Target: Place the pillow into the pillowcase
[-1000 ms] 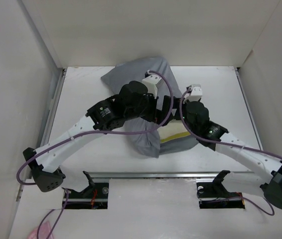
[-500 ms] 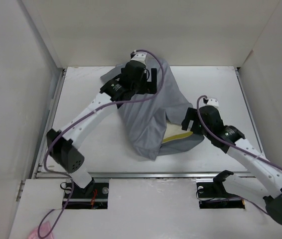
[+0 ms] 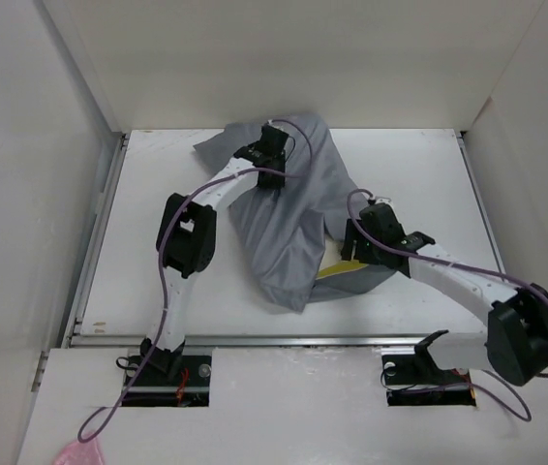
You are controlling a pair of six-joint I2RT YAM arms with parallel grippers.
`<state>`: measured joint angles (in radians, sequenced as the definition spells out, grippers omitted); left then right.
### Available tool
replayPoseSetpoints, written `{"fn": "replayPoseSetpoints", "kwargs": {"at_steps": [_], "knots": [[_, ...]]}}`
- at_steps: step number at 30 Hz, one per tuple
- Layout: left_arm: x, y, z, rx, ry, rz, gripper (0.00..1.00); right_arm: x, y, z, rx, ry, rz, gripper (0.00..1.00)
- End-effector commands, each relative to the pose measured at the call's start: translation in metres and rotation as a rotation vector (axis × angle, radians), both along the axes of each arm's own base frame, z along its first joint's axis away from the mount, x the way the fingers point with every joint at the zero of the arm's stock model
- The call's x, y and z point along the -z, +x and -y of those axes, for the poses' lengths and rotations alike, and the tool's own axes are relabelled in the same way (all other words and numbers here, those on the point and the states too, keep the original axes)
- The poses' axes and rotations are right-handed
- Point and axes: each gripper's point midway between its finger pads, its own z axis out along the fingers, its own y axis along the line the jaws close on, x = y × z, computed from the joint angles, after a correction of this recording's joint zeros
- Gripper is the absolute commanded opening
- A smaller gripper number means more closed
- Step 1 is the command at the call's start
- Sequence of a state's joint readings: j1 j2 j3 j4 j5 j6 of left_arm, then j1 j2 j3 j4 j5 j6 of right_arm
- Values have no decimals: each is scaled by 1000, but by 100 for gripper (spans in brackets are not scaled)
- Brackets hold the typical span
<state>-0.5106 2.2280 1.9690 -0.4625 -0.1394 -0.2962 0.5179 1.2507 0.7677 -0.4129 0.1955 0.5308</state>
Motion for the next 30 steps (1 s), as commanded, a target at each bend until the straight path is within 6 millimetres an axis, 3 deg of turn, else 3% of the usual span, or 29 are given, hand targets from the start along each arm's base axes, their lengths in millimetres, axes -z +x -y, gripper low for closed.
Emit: {"fn": "replayPoseSetpoints", "kwargs": {"at_steps": [1, 2, 3, 4, 5, 6, 7, 8, 9, 10, 11, 12, 14, 16, 18, 19, 20, 21, 23, 24, 27, 30], "knots": [[18, -29, -11, -20, 27, -79, 26, -11, 45, 1, 66, 39, 101, 78], [20, -37, -18, -45, 36, -89, 13, -14, 55, 4, 87, 41, 124, 78], [43, -56, -31, -83, 59, -146, 9, -23, 71, 14, 118, 46, 162, 78], [50, -65, -39, -118, 73, -157, 3, -29, 88, 13, 116, 66, 203, 78], [61, -87, -51, -137, 84, -196, 0, -46, 107, 21, 117, 72, 249, 78], [66, -99, -54, -135, 73, -216, 0, -42, 112, 25, 113, 65, 249, 78], [70, -113, -57, -147, 58, -246, 0, -63, 132, 23, 104, 77, 312, 78], [71, -124, -60, -157, 44, -265, 0, -61, 143, 25, 89, 49, 319, 78], [59, -131, -63, -170, 23, -251, 0, -66, 152, 23, 77, 40, 339, 78], [67, -150, -68, -175, 34, -279, 0, -82, 166, 23, 69, 41, 376, 78], [62, -158, -72, -202, 21, -289, 0, -84, 171, 25, 72, 18, 370, 78], [43, -165, -68, -194, -4, -260, 0, -79, 176, 26, 70, -7, 352, 78], [33, -179, -73, -202, 10, -242, 0, -92, 178, 30, 79, -31, 348, 78], [10, -178, -75, -216, -3, -175, 28, -101, 172, 32, 73, -38, 353, 79], [-6, -167, -75, -231, -11, -123, 42, -113, 166, 29, 53, -12, 375, 80], [-15, -161, -75, -242, -11, -95, 59, -126, 163, 27, 34, -1, 405, 83], [-21, -158, -75, -247, -12, -82, 63, -132, 160, 22, -3, 13, 414, 84], [-33, -147, -71, -246, -18, -51, 65, -140, 160, 2, -110, 71, 444, 85], [-36, -139, -74, -268, 7, -32, 67, -148, 158, -15, -268, 74, 490, 88], [-46, -134, -73, -273, 2, -14, 67, -157, 154, -38, -368, 96, 518, 88], [-41, -130, -77, -288, 20, -23, 72, -152, 158, -71, -514, 2, 548, 93], [-36, -132, -85, -313, 33, -36, 75, -148, 175, -93, -576, -90, 563, 96]]}}
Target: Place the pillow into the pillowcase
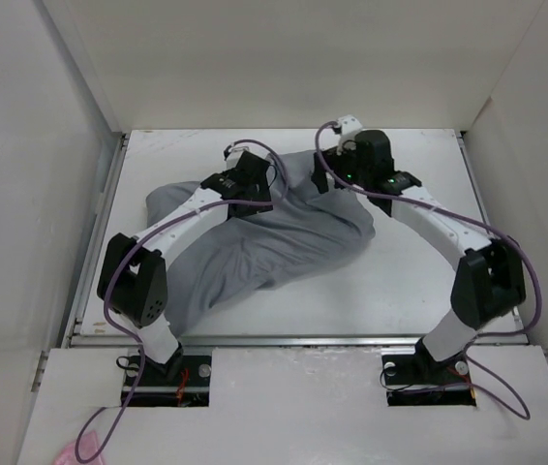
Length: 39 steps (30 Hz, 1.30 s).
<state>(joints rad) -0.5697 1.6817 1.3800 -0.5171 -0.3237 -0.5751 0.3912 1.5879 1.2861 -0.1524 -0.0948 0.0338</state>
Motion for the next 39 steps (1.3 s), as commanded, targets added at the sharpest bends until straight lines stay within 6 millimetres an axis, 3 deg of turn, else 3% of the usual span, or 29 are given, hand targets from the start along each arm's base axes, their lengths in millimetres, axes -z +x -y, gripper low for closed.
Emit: {"fn": "replayPoseSetpoints", "kwargs": {"at_steps": [1, 2, 3, 5, 6, 8, 11, 12, 13, 14, 15, 17, 21, 23, 26, 28, 29, 30, 31, 32, 33, 34, 37, 38, 39], "knots": [[7, -3, -20, -56, 51, -28, 76, -28, 22, -44, -161, -92, 156, 96], [11, -5, -21, -63, 51, -37, 76, -25, 25, -52, -177, -103, 150, 96], [10, -6, -26, -74, 51, -37, 76, -4, 35, -55, -170, -124, 110, 96], [13, -6, -31, -91, 44, -38, 76, -3, 51, -55, -129, -135, 94, 94], [18, -8, -36, -110, 46, -51, 76, 18, 58, -56, -119, -159, 56, 92], [26, -11, -43, -130, 52, -70, 76, 23, 67, -52, -80, -186, 47, 82], [40, -16, -56, -161, 64, -100, 76, 33, 75, -28, -17, -186, -5, 44], [43, -16, -58, -168, 73, -94, 76, 39, 76, -19, 3, -181, -25, 25], [51, -17, -65, -183, 85, -114, 76, 27, 77, -10, 38, -146, -15, 0], [57, -16, -69, -192, 89, -122, 76, 21, 80, -1, 51, -137, -6, 0], [62, -13, -74, -201, 92, -122, 75, 26, 81, 18, 81, -114, -34, 0], [70, -6, -82, -195, 133, -123, 71, 6, 85, 38, 144, -42, 0, 0], [47, 41, -82, -117, 230, 18, 66, -9, 94, 102, 309, -21, 29, 0], [35, 57, -79, -86, 253, 70, 64, -9, 97, 119, 347, -14, 27, 0], [8, 81, -69, -48, 245, 153, 64, -3, 111, 156, 423, -22, 22, 0], [-3, 88, -72, -32, 263, 172, 69, 15, 118, 172, 453, -32, -14, 0], [-16, 94, -72, -47, 260, 202, 73, 12, 123, 187, 491, -39, -10, 0], [-22, 97, -76, -51, 263, 209, 80, 27, 122, 190, 499, -69, -54, 15], [-28, 99, -77, -61, 268, 219, 86, 25, 120, 194, 508, -95, -60, 35], [-37, 99, -83, -72, 269, 219, 92, 25, 120, 201, 535, -120, -55, 45], [-52, 105, -85, -80, 264, 243, 96, 22, 115, 204, 548, -124, -45, 45], [-64, 106, -89, -104, 272, 271, 100, 1, 109, 207, 567, -117, 2, 50], [-92, 102, -101, -151, 237, 311, 100, -15, 92, 213, 598, -121, 37, 81], [-105, 95, -100, -149, 207, 335, 100, -35, 85, 218, 609, -110, 70, 97], [-98, 89, -106, -146, 205, 317, 100, -36, 80, 214, 593, -92, 62, 100]]}}
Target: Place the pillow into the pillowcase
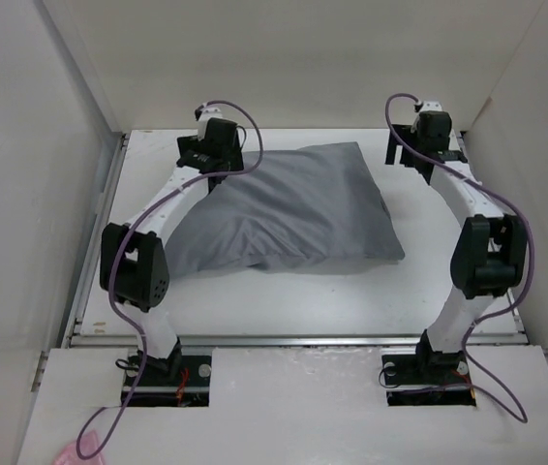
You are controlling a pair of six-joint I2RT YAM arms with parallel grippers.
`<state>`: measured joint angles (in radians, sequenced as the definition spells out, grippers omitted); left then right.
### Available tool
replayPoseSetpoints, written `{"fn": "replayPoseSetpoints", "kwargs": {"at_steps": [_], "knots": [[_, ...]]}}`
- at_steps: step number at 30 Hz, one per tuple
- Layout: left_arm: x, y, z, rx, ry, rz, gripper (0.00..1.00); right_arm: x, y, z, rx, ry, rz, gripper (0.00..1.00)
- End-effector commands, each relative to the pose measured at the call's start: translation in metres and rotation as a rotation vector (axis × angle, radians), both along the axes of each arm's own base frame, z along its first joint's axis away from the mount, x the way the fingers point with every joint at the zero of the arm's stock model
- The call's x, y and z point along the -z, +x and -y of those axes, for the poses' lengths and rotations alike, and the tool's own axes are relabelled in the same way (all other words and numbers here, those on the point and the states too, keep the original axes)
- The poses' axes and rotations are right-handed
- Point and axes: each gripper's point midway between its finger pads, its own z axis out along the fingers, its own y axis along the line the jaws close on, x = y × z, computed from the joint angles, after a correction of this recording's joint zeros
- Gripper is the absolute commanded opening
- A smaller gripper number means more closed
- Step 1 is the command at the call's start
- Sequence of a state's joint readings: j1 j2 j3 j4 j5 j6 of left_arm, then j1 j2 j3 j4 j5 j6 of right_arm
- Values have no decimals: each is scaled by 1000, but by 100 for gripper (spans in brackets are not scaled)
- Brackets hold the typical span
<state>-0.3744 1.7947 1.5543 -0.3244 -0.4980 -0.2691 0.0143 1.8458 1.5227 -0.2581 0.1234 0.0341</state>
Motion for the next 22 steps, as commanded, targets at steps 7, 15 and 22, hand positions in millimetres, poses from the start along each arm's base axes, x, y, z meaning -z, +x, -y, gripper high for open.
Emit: {"fn": "replayPoseSetpoints", "kwargs": {"at_steps": [7, 15, 22], "knots": [[-73, -61, -11, 17, -205, 176, 100, -108, -59, -25, -30, 169, 244, 100], [-94, -122, -5, 154, -376, 350, 100, -131, -115, -52, -119, 327, 335, 100], [-97, -141, -3, 175, -424, 381, 100, -142, -140, -56, -158, 314, 405, 100]]}}
